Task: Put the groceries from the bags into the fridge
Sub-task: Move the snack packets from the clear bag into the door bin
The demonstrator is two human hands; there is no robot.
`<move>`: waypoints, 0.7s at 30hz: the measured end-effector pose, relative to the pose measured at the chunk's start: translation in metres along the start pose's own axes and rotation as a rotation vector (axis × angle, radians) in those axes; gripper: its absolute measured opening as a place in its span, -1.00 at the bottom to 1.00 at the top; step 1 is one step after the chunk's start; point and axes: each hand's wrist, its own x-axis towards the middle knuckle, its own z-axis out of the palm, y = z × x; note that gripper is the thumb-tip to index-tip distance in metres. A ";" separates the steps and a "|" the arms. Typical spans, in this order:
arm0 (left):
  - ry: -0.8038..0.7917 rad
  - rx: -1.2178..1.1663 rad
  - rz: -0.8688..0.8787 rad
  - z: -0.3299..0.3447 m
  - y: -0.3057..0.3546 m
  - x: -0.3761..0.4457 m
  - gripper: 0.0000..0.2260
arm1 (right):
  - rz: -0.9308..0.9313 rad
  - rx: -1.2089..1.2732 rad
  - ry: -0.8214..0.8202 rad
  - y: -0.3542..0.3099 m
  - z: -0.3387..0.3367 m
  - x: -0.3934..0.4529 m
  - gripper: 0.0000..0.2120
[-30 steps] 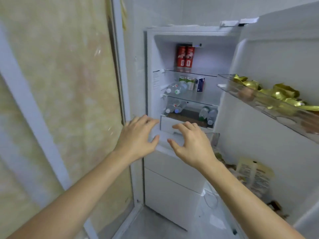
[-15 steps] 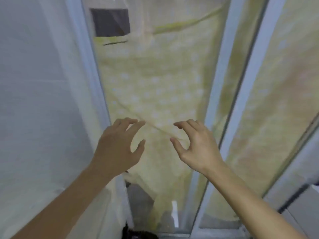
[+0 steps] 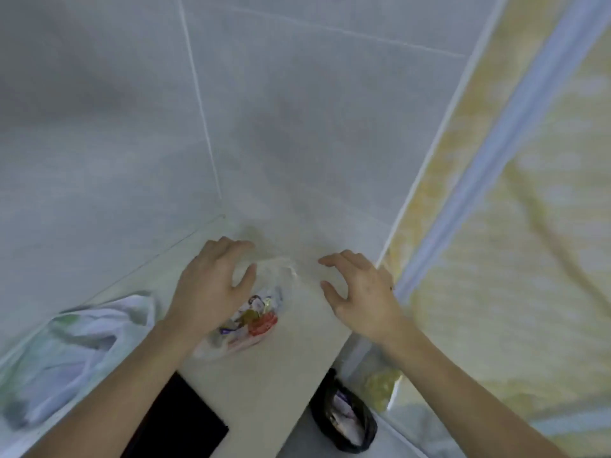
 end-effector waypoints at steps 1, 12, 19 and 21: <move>-0.015 -0.002 -0.047 0.009 -0.017 -0.008 -0.67 | -0.017 0.028 -0.050 0.000 0.023 0.009 -0.71; -0.301 0.056 -0.371 0.152 -0.140 -0.065 -0.79 | -0.203 0.152 -0.469 0.042 0.267 0.085 -0.88; -0.404 0.117 -0.444 0.211 -0.169 -0.077 -0.61 | -0.407 -0.028 -0.704 0.064 0.327 0.092 -0.52; -0.475 0.174 -0.480 0.219 -0.172 -0.079 -0.42 | -0.447 -0.074 -0.731 0.065 0.332 0.093 -0.38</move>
